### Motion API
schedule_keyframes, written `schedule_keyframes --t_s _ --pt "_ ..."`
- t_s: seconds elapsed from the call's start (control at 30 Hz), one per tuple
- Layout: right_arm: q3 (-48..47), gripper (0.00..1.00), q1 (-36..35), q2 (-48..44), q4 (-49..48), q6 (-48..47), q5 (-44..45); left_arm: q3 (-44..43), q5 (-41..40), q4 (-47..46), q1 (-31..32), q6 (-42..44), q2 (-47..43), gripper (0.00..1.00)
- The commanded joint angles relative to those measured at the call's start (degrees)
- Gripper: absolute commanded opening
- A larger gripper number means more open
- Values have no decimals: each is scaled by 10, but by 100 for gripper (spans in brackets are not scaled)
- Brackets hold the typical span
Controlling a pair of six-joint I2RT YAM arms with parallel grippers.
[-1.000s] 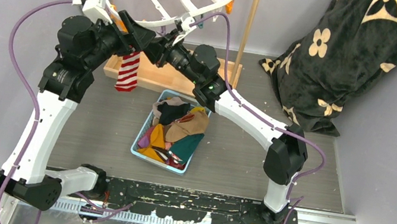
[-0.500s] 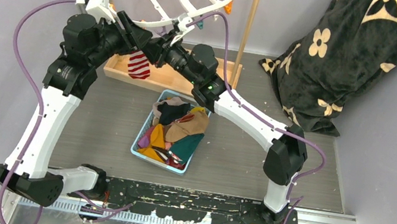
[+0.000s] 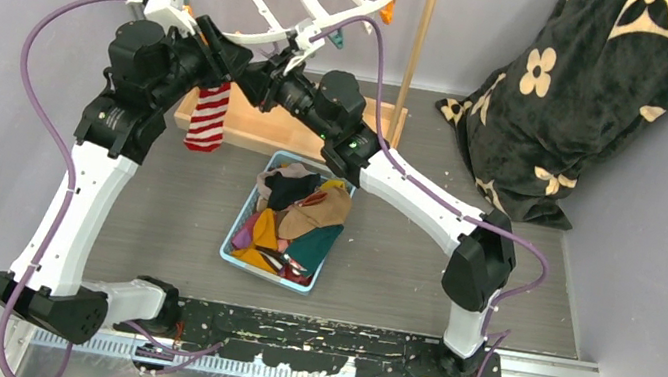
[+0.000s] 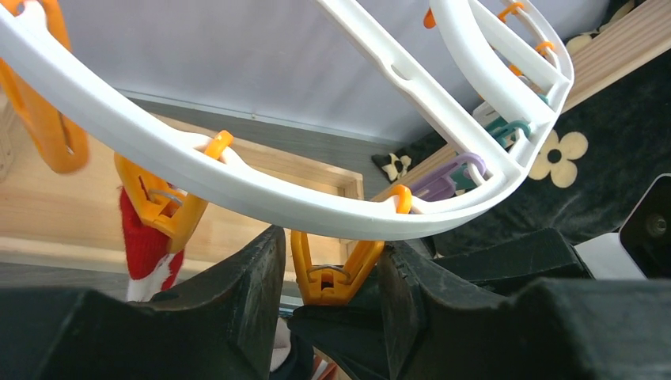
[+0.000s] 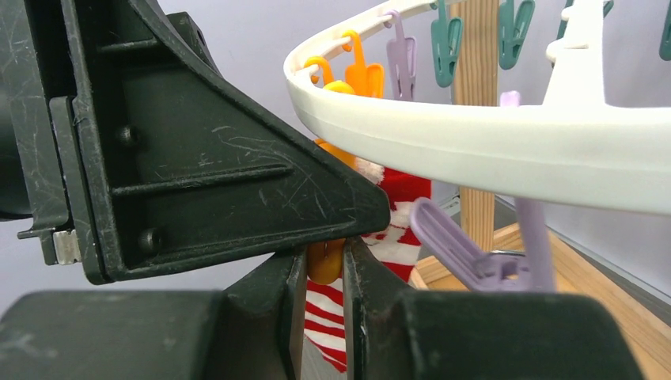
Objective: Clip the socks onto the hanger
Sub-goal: Open the clamp at the hanger.
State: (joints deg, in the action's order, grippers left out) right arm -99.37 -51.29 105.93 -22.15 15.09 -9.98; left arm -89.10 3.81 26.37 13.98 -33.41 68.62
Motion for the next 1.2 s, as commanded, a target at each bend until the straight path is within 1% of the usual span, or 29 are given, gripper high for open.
schedule_keyframes --t_s 0.0,0.13,0.23,0.5,0.53,0.57,0.63,0.7,0.8,0.9,1.07,1.17 --pt "-29 1 -16 -2 -7 -11 -27 -23 -11 -39 1 10 -14 48" --pt "-28 1 -17 -2 -4 -11 -26 -17 -4 -44 1 5 -18 55" --pt "-26 1 -17 -3 -3 -10 -26 -15 -2 -48 1 2 -20 54" --pt "-30 2 -17 -1 -2 -10 -29 -9 -5 -60 1 2 -23 38" --pt "-31 4 -18 0 -1 -9 -31 -8 -5 -60 1 1 -23 33" --pt "-33 10 -18 0 1 -9 -32 -6 -5 -61 1 1 -24 30" --pt "-34 27 -18 0 6 -10 -32 -4 -9 -62 1 4 -25 20" --pt "-25 35 -18 -6 5 -10 -29 -4 -17 -62 1 10 -25 13" --pt "8 45 -18 -25 -16 -12 -16 -5 -22 -60 1 15 -25 8" --pt "55 50 -18 -58 -32 -17 2 -4 -21 -58 1 15 -26 6" --pt "163 52 -18 -134 -44 -28 53 1 -21 -57 1 12 -29 6" --pt "240 53 -18 -197 -32 -41 86 2 -22 -53 1 14 -32 6"
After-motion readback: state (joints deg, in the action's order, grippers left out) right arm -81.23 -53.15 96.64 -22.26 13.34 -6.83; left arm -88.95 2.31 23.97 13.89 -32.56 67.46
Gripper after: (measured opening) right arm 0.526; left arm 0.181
